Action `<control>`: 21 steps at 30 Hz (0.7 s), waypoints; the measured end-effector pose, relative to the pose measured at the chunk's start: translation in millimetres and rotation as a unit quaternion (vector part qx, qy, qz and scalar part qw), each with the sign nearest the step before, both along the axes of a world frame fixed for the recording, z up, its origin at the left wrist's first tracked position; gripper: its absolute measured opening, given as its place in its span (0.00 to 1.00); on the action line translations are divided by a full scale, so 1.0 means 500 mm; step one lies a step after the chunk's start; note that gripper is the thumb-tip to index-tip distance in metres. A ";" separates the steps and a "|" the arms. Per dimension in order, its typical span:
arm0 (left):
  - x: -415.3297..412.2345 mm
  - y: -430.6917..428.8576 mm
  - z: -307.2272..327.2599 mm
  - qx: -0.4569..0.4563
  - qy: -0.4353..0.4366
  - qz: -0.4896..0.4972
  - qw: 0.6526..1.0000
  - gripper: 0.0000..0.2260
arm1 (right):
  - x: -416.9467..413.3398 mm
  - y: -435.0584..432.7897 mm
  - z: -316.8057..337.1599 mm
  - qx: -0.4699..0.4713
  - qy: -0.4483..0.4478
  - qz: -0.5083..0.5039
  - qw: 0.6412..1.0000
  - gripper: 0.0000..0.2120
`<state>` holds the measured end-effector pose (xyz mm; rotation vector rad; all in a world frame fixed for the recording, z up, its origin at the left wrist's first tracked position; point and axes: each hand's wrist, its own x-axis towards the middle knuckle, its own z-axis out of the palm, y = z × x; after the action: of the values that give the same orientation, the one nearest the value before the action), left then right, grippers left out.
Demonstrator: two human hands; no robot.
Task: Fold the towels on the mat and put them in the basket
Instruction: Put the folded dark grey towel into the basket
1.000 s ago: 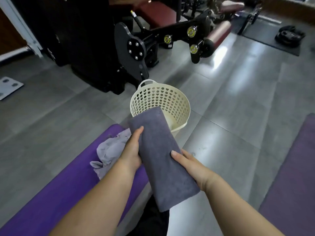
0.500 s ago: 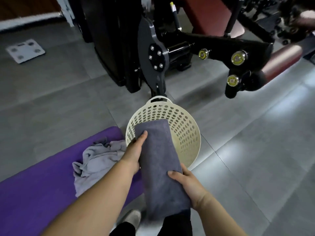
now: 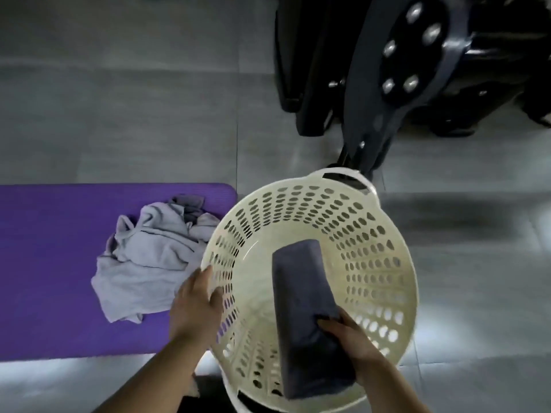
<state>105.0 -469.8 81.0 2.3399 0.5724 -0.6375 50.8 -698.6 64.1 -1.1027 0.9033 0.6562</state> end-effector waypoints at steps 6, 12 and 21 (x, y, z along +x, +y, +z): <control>0.002 -0.017 -0.185 0.064 -0.112 0.072 0.989 0.24 | 0.029 0.022 -0.307 -0.001 0.032 -0.009 0.999 0.13; -0.028 0.004 -0.233 -0.009 -0.196 0.052 0.979 0.23 | 0.078 0.073 -0.479 -0.055 0.039 0.033 0.997 0.19; -0.034 0.014 -0.259 -0.037 -0.235 -0.017 0.971 0.22 | 0.161 0.187 -0.613 -0.040 0.065 0.228 0.971 0.21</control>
<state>87.8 -462.7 -48.3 2.3216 0.2855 -0.1017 131.2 -605.0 -242.2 -1.3691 0.7957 1.0884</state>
